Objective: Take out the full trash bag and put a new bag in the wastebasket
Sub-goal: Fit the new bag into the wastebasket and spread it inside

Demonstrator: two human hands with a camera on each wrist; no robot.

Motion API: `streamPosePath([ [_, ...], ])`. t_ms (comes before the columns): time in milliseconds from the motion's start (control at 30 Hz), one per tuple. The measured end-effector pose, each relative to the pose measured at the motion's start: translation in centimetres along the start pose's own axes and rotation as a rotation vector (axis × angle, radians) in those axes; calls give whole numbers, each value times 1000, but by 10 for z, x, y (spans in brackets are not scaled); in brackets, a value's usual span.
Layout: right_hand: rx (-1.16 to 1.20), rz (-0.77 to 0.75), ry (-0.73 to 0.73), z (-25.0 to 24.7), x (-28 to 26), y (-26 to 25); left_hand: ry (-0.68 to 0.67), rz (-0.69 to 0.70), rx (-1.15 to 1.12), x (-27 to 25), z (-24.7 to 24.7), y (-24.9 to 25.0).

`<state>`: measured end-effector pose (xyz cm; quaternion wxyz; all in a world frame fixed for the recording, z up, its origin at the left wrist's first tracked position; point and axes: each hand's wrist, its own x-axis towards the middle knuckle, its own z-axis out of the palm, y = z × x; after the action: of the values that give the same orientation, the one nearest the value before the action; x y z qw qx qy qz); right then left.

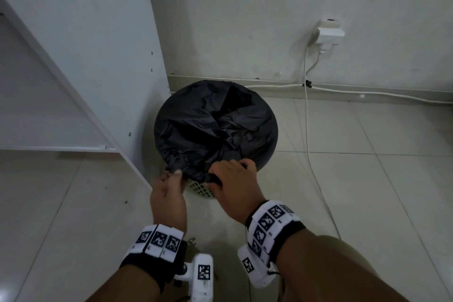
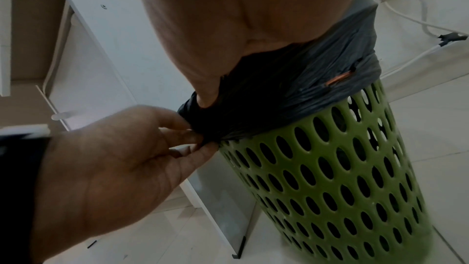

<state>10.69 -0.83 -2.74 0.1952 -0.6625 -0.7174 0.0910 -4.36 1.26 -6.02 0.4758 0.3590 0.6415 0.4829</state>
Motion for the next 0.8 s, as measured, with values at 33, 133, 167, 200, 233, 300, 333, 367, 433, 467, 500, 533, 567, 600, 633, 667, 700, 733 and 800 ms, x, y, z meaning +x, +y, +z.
streamPosePath([
  [33,-5,-4,1,0,0,0,-15,1,-4,-5,1,5],
  [133,-2,-7,-5,-2,1,-1,-16,33,106,-12,6,20],
  [167,-4,-6,-4,-2,2,-1,-7,12,103,-11,7,23],
  [200,-13,-6,0,-1,2,-2,-14,-18,100,-9,8,26],
  [233,-22,-6,3,0,3,-3,-35,-68,56,-5,8,23],
  [300,-31,-5,12,2,3,-3,-84,-177,-79,0,6,21],
  [333,-31,-5,16,2,3,-3,-91,-201,-114,1,5,22],
  [367,-31,-4,14,2,3,-3,-91,-203,-134,0,5,22],
  [433,-32,-3,12,2,3,-3,-33,-201,-167,-4,11,23],
  [467,-33,-3,12,1,3,-3,31,-196,-199,-7,14,24],
  [500,-33,-3,10,1,3,-3,97,-183,-243,-9,17,26],
  [533,-33,-3,3,0,2,-3,145,-174,-275,-9,21,27],
  [567,-31,-3,-4,0,2,-3,164,-162,-272,-9,24,28],
  [600,-27,-5,-8,0,2,-3,154,-154,-258,-8,25,30],
  [633,-23,-7,-7,0,3,-3,138,-144,-248,-7,26,31],
  [667,-21,-8,-5,0,3,-3,126,-138,-241,-4,26,29],
  [700,-23,-7,-5,0,3,-3,111,-130,-241,-3,26,30],
  [733,-30,-4,-4,0,3,-4,99,-134,-242,-2,26,30],
  [800,-45,11,9,2,3,-5,103,-136,-237,-1,27,32],
])
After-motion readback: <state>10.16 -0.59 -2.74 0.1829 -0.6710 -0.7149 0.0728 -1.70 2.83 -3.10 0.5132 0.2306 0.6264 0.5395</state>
